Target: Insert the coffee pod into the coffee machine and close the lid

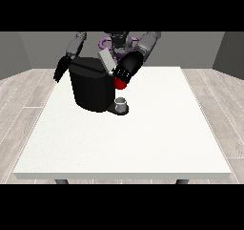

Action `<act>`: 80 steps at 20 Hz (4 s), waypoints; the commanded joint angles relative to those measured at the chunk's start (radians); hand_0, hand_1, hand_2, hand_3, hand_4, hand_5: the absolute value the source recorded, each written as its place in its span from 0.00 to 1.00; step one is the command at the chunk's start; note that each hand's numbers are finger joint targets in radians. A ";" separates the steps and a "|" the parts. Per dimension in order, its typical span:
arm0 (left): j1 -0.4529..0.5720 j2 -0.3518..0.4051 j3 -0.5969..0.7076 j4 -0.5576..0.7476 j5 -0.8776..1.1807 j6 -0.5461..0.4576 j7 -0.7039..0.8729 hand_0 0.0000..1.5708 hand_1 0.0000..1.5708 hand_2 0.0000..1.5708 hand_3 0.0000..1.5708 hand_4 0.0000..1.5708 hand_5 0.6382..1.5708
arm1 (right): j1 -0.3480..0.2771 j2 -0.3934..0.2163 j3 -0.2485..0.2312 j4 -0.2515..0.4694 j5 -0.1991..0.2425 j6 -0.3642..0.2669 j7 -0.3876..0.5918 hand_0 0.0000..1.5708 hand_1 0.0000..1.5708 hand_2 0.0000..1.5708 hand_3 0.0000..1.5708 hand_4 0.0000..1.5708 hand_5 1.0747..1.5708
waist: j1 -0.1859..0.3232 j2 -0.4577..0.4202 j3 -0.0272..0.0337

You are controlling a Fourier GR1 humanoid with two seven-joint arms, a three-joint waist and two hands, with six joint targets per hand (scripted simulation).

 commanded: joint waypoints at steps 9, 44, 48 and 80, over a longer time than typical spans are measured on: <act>-0.070 -0.014 0.003 -0.014 -0.023 0.054 -0.005 0.81 0.81 0.79 0.62 0.00 1.00 | -0.055 -0.003 0.005 0.033 0.031 -0.024 -0.002 0.00 0.00 0.00 0.00 0.09 1.00 | -0.014 0.046 0.0000; 0.239 -0.203 0.064 -0.033 0.075 0.060 -0.080 0.00 0.00 0.08 0.00 0.00 1.00 | 0.232 0.009 -0.031 0.112 -0.025 0.016 -0.058 0.00 0.00 0.00 0.00 0.00 1.00 | 0.195 -0.330 -0.0002; 0.373 -0.323 0.212 -0.011 0.271 0.048 -0.140 0.00 0.00 0.00 0.00 0.27 1.00 | 0.297 0.004 -0.060 0.108 -0.050 0.016 -0.064 0.00 0.00 0.00 0.00 0.00 1.00 | 0.268 -0.428 -0.0018; 0.840 -0.479 0.117 -0.389 0.645 -0.025 0.019 0.00 0.00 0.00 0.00 0.23 1.00 | -0.022 -0.138 -0.179 0.141 -0.260 0.224 0.171 0.00 0.00 0.00 0.00 0.06 1.00 | 0.527 -0.529 -0.0003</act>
